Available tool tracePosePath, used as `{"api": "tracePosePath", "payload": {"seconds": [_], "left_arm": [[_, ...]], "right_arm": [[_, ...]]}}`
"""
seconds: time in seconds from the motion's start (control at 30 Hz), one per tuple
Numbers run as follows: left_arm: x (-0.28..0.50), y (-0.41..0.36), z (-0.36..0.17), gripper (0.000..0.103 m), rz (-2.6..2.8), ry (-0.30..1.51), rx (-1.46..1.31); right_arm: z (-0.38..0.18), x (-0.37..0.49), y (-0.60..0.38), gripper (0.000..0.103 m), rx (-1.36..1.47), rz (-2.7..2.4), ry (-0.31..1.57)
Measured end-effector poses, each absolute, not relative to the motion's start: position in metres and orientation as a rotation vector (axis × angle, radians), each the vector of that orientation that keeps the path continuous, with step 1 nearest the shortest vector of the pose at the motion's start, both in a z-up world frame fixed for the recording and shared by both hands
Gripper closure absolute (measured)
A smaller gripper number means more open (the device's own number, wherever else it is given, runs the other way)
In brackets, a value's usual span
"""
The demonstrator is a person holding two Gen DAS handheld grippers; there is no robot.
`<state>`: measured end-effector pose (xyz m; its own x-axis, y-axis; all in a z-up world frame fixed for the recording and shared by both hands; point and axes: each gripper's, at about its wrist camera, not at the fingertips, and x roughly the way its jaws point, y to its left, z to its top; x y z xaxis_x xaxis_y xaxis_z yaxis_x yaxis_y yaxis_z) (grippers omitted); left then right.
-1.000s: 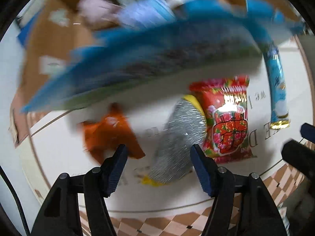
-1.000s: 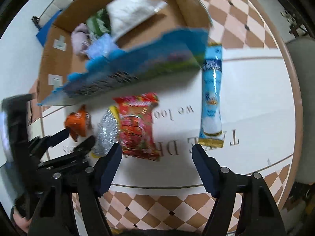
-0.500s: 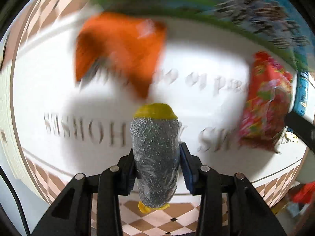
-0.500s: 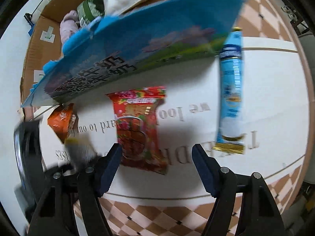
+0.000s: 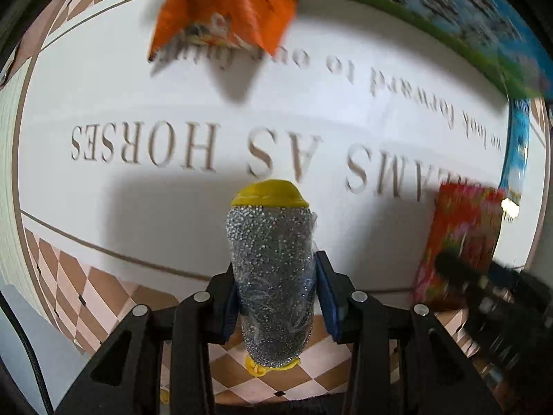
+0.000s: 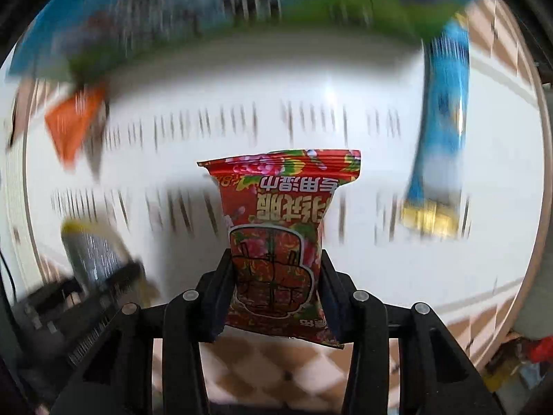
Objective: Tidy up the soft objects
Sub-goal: 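Carry glitter tube and red packet into the box and open both tools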
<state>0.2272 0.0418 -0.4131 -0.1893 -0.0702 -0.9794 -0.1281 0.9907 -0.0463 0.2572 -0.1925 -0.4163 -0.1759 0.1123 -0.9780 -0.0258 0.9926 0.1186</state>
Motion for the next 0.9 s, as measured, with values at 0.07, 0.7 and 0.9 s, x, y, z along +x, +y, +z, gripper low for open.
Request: {"api": "tracePosePath", "payload": {"seconds": [0.07,0.7,0.9], "left_arm": [[0.223,0.035,-0.415,0.067,0.045,1.767,-0.134],[0.227,0.021,-0.425,0.068,0.026,1.773,-0.094],[0.245,0.025,-0.331,0.068,-0.073,1.636,-0.153]], "right_arm": [[-0.420,0.236,-0.198,0.056,0.052,0.131,1.772],[-0.433,0.215,-0.188,0.054,0.009,0.104,1.772],[-0.397,0.222,-0.178,0.057,0.068,0.191,1.740]]}}
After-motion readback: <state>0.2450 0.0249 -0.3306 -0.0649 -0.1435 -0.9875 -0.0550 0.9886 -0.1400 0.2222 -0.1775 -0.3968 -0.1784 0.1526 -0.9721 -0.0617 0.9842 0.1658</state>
